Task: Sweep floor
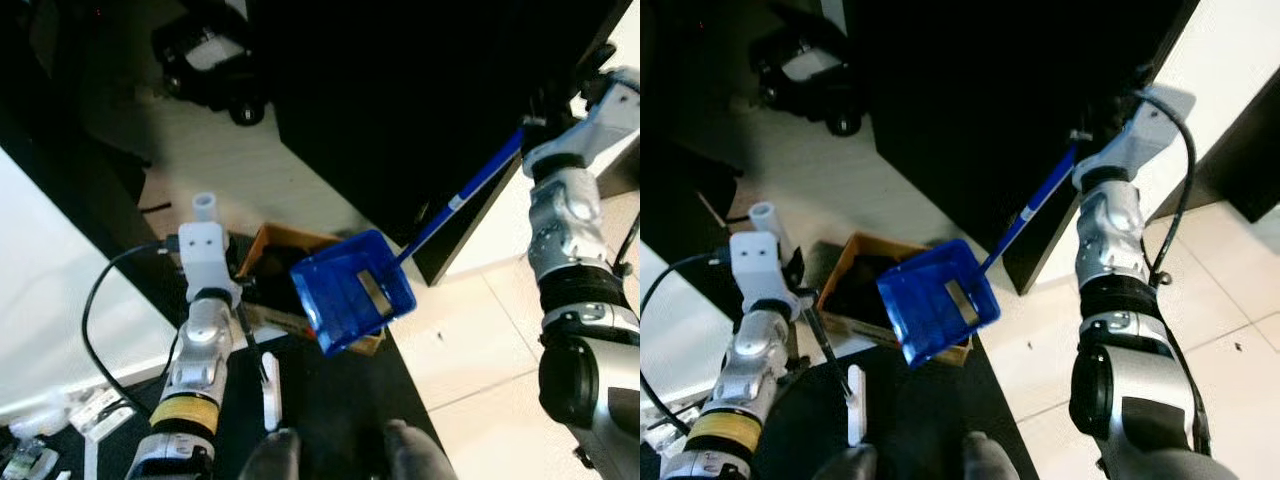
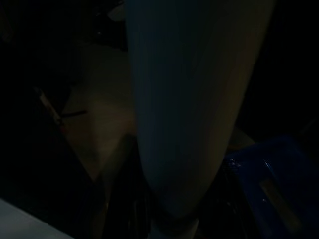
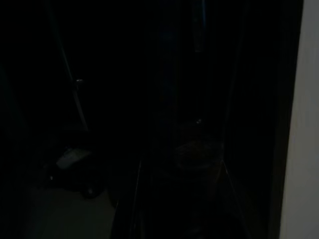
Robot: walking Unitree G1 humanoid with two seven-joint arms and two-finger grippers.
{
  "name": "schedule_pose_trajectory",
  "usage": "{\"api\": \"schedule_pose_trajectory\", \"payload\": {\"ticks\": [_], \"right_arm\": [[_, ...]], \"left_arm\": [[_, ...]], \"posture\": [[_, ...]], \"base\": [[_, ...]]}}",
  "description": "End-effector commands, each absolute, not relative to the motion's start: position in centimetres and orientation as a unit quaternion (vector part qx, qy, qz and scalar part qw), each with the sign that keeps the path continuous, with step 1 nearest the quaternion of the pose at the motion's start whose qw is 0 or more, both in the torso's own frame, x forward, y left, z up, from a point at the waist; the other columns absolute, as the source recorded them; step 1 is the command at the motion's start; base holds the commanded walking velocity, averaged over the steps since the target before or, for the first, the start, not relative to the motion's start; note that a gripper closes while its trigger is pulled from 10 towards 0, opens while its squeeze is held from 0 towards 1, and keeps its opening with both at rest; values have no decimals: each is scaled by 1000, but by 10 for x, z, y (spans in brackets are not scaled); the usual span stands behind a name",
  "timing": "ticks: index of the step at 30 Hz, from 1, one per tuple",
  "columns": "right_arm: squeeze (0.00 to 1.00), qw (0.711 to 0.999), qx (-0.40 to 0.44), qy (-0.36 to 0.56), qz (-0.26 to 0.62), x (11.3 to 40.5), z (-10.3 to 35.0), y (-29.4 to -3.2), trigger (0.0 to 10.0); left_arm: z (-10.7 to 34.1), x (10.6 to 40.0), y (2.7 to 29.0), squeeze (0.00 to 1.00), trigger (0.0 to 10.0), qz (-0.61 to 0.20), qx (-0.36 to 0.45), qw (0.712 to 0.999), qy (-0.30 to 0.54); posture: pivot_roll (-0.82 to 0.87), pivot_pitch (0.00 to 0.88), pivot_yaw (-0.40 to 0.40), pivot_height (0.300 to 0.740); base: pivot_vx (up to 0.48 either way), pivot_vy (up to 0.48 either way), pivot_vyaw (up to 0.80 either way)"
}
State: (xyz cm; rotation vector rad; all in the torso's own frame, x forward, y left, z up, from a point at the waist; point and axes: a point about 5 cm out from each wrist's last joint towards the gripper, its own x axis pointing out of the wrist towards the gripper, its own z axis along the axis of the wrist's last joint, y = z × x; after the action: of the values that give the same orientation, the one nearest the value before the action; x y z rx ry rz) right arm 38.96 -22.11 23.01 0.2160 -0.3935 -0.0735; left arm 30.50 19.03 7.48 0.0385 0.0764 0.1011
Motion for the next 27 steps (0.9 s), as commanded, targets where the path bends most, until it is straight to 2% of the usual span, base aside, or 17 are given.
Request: {"api": "schedule_pose_trajectory", "payload": {"ticks": [1, 11, 22, 27], "right_arm": [[0, 967, 113, -222, -56, 389, 240, -229, 10000], [0, 965, 110, -225, -73, 390, 242, -234, 10000], [0, 966, 92, -227, -83, 390, 241, -239, 10000], [0, 966, 54, -236, -87, 390, 245, -240, 10000]], "left_arm": [[74, 304, 191, 0, 10000, 48, 28, 998, 40], [75, 304, 191, 0, 10000, 46, 31, 998, 37], [74, 303, 188, 0, 10000, 43, 28, 998, 35], [75, 302, 188, 0, 10000, 42, 30, 998, 30]], "posture": [[1, 98, -25, 740], [3, 99, -28, 740], [0, 104, -29, 740], [3, 108, -31, 740]], "base": [[349, 0, 0], [344, 0, 0], [0, 0, 0], [0, 0, 0]]}}
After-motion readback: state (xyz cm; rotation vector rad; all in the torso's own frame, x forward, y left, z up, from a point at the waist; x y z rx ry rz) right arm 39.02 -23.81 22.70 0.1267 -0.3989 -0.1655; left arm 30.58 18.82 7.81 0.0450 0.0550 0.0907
